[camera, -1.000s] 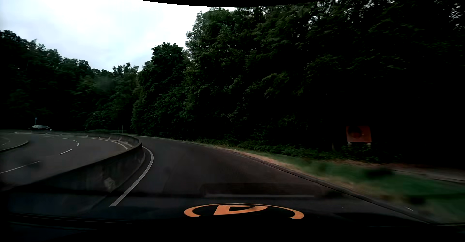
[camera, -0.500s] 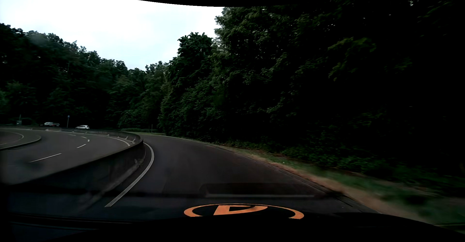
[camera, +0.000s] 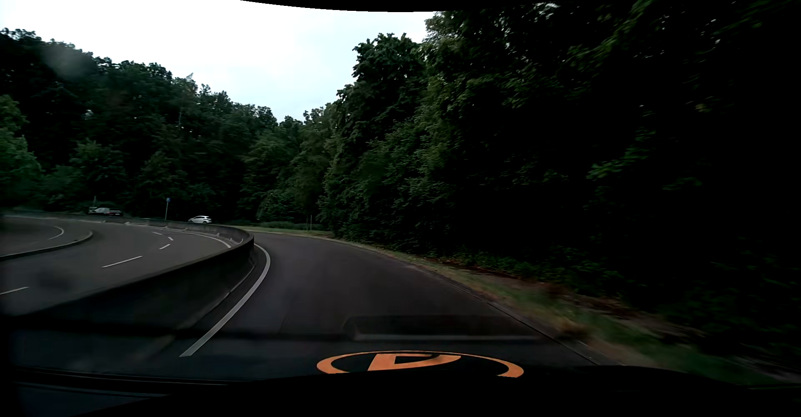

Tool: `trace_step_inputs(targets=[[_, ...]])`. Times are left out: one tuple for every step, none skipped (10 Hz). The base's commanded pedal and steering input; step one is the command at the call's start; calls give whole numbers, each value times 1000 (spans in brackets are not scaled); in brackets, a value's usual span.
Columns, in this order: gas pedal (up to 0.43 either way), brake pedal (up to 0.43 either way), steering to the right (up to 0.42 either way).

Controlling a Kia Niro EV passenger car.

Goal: Follow the waypoints while adhering to traffic rules and regulations

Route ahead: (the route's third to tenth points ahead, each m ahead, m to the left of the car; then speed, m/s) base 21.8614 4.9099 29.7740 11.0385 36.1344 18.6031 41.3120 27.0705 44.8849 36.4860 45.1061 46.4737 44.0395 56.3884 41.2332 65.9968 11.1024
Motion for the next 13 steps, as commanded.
trace_step_inputs(targets=[[157,0,-130],[157,0,-126],[157,0,-121],[157,0,-115],[157,0,-110],[157,0,-106],[157,0,-103],[157,0,-102],[157,0,-101],[157,0,-101],[157,0,-100],[157,0,-100],[169,0,-100]])
